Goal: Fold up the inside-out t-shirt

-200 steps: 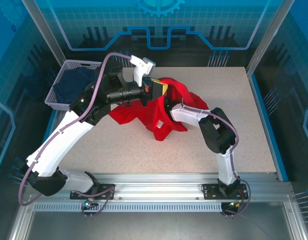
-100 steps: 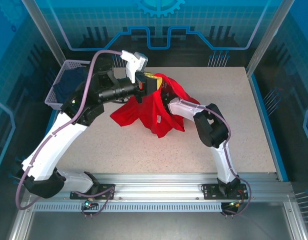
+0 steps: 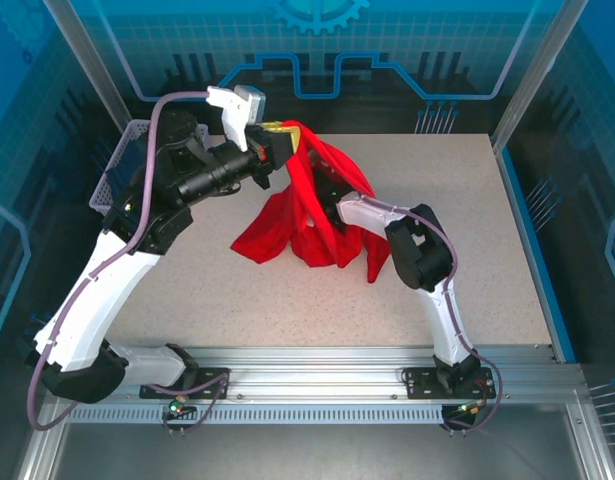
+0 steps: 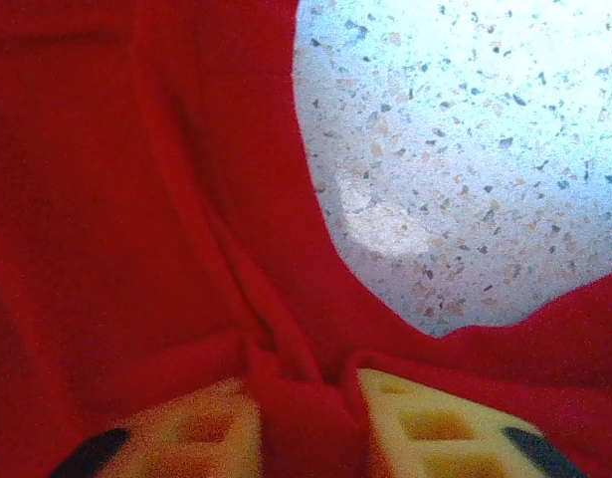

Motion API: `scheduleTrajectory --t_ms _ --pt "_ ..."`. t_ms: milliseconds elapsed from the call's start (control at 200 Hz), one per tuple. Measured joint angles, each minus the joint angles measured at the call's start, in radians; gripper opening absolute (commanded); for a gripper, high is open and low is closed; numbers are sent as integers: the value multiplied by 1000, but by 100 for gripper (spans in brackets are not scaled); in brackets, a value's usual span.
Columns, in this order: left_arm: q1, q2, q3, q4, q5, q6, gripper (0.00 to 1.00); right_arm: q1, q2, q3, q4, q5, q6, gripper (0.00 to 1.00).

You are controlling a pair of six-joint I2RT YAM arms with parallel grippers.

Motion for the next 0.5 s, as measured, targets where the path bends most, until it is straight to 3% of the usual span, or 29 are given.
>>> scheduleTrajectory --t_ms 50,220,350,500 --pt "14 -3 -23 2 -43 5 0 -2 -13 -24 12 -10 -12 0" --pt "163 19 -119 17 -164 -23 0 -6 -119 -166 42 -68 -32 0" --pt "299 120 -155 18 -220 -50 0 -6 -261 -307 66 -145 -45 0" --pt "358 268 -162 21 -237 -63 0 -5 -450 -419 119 -230 -68 0"
